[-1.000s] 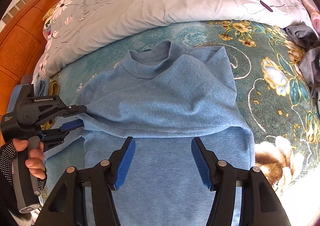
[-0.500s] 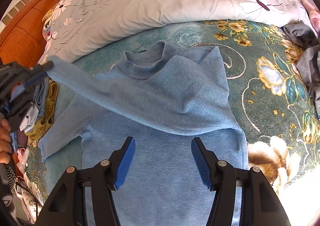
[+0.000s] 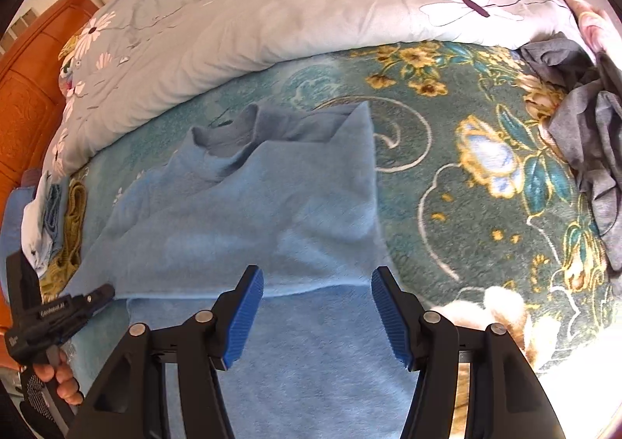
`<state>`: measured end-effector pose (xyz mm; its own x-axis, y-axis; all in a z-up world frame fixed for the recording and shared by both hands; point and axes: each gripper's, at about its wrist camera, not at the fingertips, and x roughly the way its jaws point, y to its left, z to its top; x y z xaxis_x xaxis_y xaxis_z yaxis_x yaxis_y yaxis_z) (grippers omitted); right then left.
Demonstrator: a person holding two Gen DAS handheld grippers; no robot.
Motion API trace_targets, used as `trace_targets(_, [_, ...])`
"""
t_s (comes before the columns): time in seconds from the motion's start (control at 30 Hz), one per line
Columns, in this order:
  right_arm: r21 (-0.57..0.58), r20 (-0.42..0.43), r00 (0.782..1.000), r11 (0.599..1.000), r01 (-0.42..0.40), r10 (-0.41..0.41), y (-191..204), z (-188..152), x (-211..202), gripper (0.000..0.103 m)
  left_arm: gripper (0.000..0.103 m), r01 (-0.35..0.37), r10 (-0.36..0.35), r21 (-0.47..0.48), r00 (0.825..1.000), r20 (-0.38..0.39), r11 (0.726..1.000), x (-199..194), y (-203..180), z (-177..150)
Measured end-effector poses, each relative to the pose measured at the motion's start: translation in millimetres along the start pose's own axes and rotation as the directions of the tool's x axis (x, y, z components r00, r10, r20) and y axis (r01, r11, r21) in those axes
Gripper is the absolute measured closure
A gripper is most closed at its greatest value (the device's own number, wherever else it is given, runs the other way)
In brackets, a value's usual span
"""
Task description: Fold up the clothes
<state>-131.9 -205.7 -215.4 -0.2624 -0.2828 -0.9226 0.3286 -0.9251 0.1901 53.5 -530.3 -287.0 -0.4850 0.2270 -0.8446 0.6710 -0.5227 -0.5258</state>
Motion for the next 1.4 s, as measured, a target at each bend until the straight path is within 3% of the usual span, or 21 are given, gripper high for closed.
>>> trace_targets(0.27, [0.014, 0.011, 1.000, 1.000, -0.010, 0.010, -27.7, 75.1, 30.2, 0.041, 0.095, 0.036, -0.036, -0.019, 0.999, -0.009, 0.999, 4.6, -0.6, 3.8])
trace_targets(0.43, [0.017, -0.039, 0.998, 0.999, -0.051, 0.052, -26.1, 103.1, 60.3, 0.044, 0.074, 0.055, -0.055, -0.019, 0.998, 0.007, 0.998, 2.9, -5.9, 7.4])
trace_targets(0.5, [-0.003, -0.061, 0.997, 0.999, -0.051, 0.050, -22.8, 108.7, 69.6, 0.048, 0.070, 0.044, -0.043, -0.014, 0.999, 0.008, 0.999, 5.3, -8.0, 9.9])
trace_targets(0.67, [0.017, -0.124, 0.990, 0.998, -0.068, 0.069, -24.8, 111.8, 89.0, 0.087, 0.070, 0.041, -0.041, -0.027, 0.999, 0.003, 0.999, 6.4, -3.9, 13.0])
trace_targets(0.77, [0.018, -0.107, 0.992, 0.997, -0.071, 0.072, -28.9, 112.7, 86.3, 0.094, 0.070, 0.034, -0.034, -0.011, 0.999, 0.005, 0.999, 5.4, -3.0, 12.4])
trace_targets(0.83, [0.026, -0.094, 0.994, 0.998, -0.060, 0.062, -35.8, 114.3, 84.7, 0.095, 0.074, 0.020, -0.020, 0.010, 1.000, 0.006, 1.000, 5.7, -3.3, 11.7])
trace_targets(0.9, [0.054, -0.090, 0.994, 0.997, -0.060, 0.065, -44.7, 115.2, 87.4, 0.097, 0.086, 0.011, -0.011, 0.022, 1.000, 0.008, 1.000, 6.1, -2.9, 11.3])
trace_targets(0.93, [0.066, -0.088, 0.994, 0.996, -0.061, 0.067, -48.3, 115.6, 88.7, 0.097, 0.088, 0.010, -0.010, 0.020, 1.000, 0.010, 1.000, 6.3, -2.1, 11.3])
trace_targets(1.23, [0.077, -0.099, 0.992, 0.995, -0.068, 0.076, -46.3, 120.1, 88.3, 0.095, 0.088, 0.010, -0.010, 0.019, 1.000, -0.005, 1.000, 6.5, -1.4, 14.7])
trace_targets(1.4, [-0.009, -0.047, 0.999, 1.000, -0.027, 0.026, -27.3, 122.2, 64.4, 0.093, 0.087, 0.009, -0.009, 0.017, 1.000, 0.009, 1.000, -2.6, -4.6, 16.3])
